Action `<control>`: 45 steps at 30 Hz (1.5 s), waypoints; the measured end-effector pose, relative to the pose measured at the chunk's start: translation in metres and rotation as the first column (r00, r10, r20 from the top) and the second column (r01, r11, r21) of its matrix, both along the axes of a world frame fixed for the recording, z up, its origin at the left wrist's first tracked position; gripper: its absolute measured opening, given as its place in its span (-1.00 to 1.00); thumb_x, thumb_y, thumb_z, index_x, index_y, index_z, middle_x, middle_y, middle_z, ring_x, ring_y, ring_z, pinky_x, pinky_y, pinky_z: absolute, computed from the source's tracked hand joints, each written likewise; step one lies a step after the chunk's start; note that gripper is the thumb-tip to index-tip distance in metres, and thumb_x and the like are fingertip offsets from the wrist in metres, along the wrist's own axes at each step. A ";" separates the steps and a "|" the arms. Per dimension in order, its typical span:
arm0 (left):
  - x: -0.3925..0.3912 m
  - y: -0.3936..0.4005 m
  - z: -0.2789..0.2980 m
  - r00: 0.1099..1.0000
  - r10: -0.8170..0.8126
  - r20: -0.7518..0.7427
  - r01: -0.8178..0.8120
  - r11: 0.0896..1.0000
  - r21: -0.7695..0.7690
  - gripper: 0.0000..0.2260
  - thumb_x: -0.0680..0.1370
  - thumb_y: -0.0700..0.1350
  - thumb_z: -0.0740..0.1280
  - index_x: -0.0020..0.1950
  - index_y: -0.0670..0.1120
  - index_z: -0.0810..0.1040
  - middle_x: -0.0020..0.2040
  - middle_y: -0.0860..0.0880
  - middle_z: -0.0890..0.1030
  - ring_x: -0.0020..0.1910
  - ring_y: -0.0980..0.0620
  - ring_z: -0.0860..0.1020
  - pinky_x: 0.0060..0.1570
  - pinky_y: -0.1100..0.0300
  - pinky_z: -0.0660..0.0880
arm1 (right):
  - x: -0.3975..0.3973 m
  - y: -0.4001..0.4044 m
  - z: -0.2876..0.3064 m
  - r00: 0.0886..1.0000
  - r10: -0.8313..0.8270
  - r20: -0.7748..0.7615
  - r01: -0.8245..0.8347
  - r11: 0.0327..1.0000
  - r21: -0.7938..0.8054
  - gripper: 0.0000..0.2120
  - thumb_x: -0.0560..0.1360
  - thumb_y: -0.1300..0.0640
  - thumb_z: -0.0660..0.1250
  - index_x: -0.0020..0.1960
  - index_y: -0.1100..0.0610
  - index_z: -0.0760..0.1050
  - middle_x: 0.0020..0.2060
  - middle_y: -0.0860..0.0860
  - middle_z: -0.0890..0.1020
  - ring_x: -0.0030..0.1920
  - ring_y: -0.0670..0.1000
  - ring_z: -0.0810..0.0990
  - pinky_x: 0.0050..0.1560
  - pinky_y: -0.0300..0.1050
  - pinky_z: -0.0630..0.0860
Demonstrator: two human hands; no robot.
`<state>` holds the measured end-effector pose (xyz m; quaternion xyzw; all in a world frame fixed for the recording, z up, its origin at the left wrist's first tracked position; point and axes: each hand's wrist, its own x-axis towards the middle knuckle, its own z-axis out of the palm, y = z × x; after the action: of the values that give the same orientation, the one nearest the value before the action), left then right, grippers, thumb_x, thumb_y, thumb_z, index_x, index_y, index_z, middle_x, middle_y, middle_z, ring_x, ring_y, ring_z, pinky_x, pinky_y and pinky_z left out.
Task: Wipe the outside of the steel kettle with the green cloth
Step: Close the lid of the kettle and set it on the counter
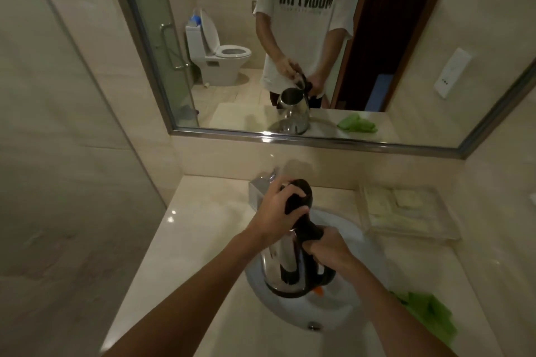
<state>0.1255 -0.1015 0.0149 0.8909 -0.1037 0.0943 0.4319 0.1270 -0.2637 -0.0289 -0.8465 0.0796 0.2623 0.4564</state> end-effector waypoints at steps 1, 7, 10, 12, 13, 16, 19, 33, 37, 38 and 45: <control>0.006 -0.003 0.002 0.999 0.006 -0.045 -0.009 0.997 -0.071 -0.76 0.50 -0.07 0.40 0.15 -0.03 0.51 0.28 0.02 0.42 0.21 0.12 0.43 0.18 0.31 0.43 | 0.006 -0.010 0.000 1.000 0.024 -0.003 -0.024 1.000 -0.008 -0.83 0.42 0.29 0.40 0.00 0.16 0.58 -0.23 0.07 0.67 -0.25 -0.01 0.63 -0.28 -0.21 0.52; 0.048 -0.015 -0.012 0.980 0.099 -0.174 -0.151 0.937 -0.317 -0.87 0.61 -0.09 0.23 0.10 -0.11 0.45 0.01 -0.03 0.55 -0.05 0.07 0.57 -0.14 0.33 0.56 | 0.044 -0.067 -0.009 0.997 0.083 -0.002 -0.083 0.996 -0.042 -0.89 0.31 0.32 0.40 -0.29 0.14 0.54 -0.47 -0.03 0.60 -0.43 -0.08 0.58 -0.39 -0.26 0.47; 0.071 -0.009 -0.035 0.940 0.258 -0.225 -0.303 0.933 -0.197 -0.87 0.60 -0.15 0.24 0.04 -0.20 0.48 -0.05 -0.06 0.54 -0.14 0.02 0.54 -0.27 0.41 0.51 | 0.054 -0.080 -0.017 0.998 0.050 -0.023 -0.052 0.997 -0.057 -0.89 0.26 0.34 0.38 -0.32 0.16 0.54 -0.59 -0.05 0.55 -0.54 -0.11 0.52 -0.47 -0.26 0.42; 0.087 -0.002 -0.047 0.913 0.351 -0.207 -0.377 0.920 -0.104 -0.90 0.58 -0.17 0.29 -0.01 -0.21 0.52 -0.09 -0.07 0.55 -0.16 -0.01 0.53 -0.29 0.39 0.46 | 0.061 -0.084 -0.024 0.998 0.053 -0.034 -0.055 0.997 -0.057 -0.88 0.23 0.35 0.37 -0.27 0.19 0.56 -0.53 -0.02 0.56 -0.49 -0.06 0.53 -0.45 -0.22 0.43; 0.095 0.002 -0.053 0.901 0.383 -0.206 -0.405 0.911 -0.079 -0.90 0.57 -0.18 0.31 -0.02 -0.20 0.54 -0.08 -0.08 0.55 -0.16 -0.03 0.53 -0.27 0.36 0.45 | 0.065 -0.084 -0.028 0.997 0.060 -0.044 -0.062 0.997 -0.055 -0.87 0.22 0.35 0.36 -0.25 0.20 0.56 -0.49 0.01 0.56 -0.46 -0.04 0.54 -0.43 -0.21 0.44; 0.120 0.008 -0.062 0.877 0.387 -0.286 -0.417 0.908 -0.048 -0.86 0.57 -0.18 0.28 0.09 -0.20 0.49 0.02 -0.14 0.54 -0.08 -0.10 0.55 -0.18 0.21 0.49 | 0.074 -0.082 -0.037 0.994 0.080 -0.070 -0.083 0.995 -0.045 -0.85 0.23 0.37 0.35 -0.25 0.18 0.55 -0.45 0.02 0.57 -0.41 -0.03 0.55 -0.41 -0.24 0.45; 0.141 0.010 -0.075 0.844 0.320 -0.431 -0.375 0.926 -0.047 -0.88 0.56 -0.16 0.26 0.06 -0.15 0.40 0.05 -0.23 0.53 -0.02 -0.14 0.50 -0.03 0.03 0.49 | 0.083 -0.074 -0.050 0.992 0.087 -0.092 -0.091 0.995 -0.034 -0.84 0.23 0.37 0.36 -0.28 0.15 0.53 -0.44 0.02 0.57 -0.40 -0.04 0.56 -0.42 -0.26 0.46; 0.168 0.032 -0.112 0.810 0.161 -0.564 -0.311 0.933 -0.181 -0.91 0.61 -0.27 0.15 0.04 -0.19 0.43 -0.13 -0.15 0.53 -0.17 -0.01 0.54 -0.32 0.39 0.46 | 0.103 -0.029 -0.083 0.988 0.080 -0.131 -0.075 0.996 0.042 -0.86 0.15 0.31 0.35 -0.34 0.12 0.50 -0.39 0.08 0.59 -0.33 0.05 0.59 -0.31 -0.09 0.50; 0.171 0.028 -0.114 0.805 0.200 -0.559 -0.306 0.946 -0.103 -0.73 0.60 -0.30 0.11 0.26 -0.14 0.42 0.20 -0.26 0.55 0.23 -0.18 0.52 0.07 0.13 0.51 | 0.107 -0.019 -0.088 0.987 0.084 -0.135 -0.078 0.995 0.055 -0.87 0.16 0.32 0.35 -0.32 0.15 0.51 -0.39 0.10 0.58 -0.35 0.05 0.58 -0.33 -0.08 0.50; 0.172 0.028 -0.115 0.804 0.200 -0.560 -0.300 0.950 -0.091 -0.69 0.61 -0.28 0.09 0.34 -0.15 0.40 0.27 -0.29 0.52 0.28 -0.20 0.50 0.18 0.03 0.50 | 0.108 -0.017 -0.090 0.987 0.084 -0.135 -0.077 0.995 0.060 -0.86 0.16 0.32 0.35 -0.31 0.14 0.51 -0.38 0.10 0.59 -0.35 0.05 0.59 -0.32 -0.08 0.51; 0.195 0.028 -0.113 0.779 0.206 -0.593 -0.124 0.977 0.176 -0.57 0.57 -0.30 0.13 0.45 -0.12 0.26 0.25 -0.30 0.51 0.09 -0.20 0.52 -0.18 0.19 0.50 | 0.109 -0.011 -0.095 0.987 0.083 -0.137 -0.074 0.995 0.069 -0.85 0.26 0.36 0.36 -0.25 0.14 0.51 -0.40 0.04 0.57 -0.40 -0.02 0.54 -0.38 -0.17 0.48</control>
<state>0.3203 -0.0739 -0.0984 0.9052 0.1129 -0.1661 0.3746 0.2360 -0.2749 -0.1238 -0.8135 0.0698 0.3412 0.4658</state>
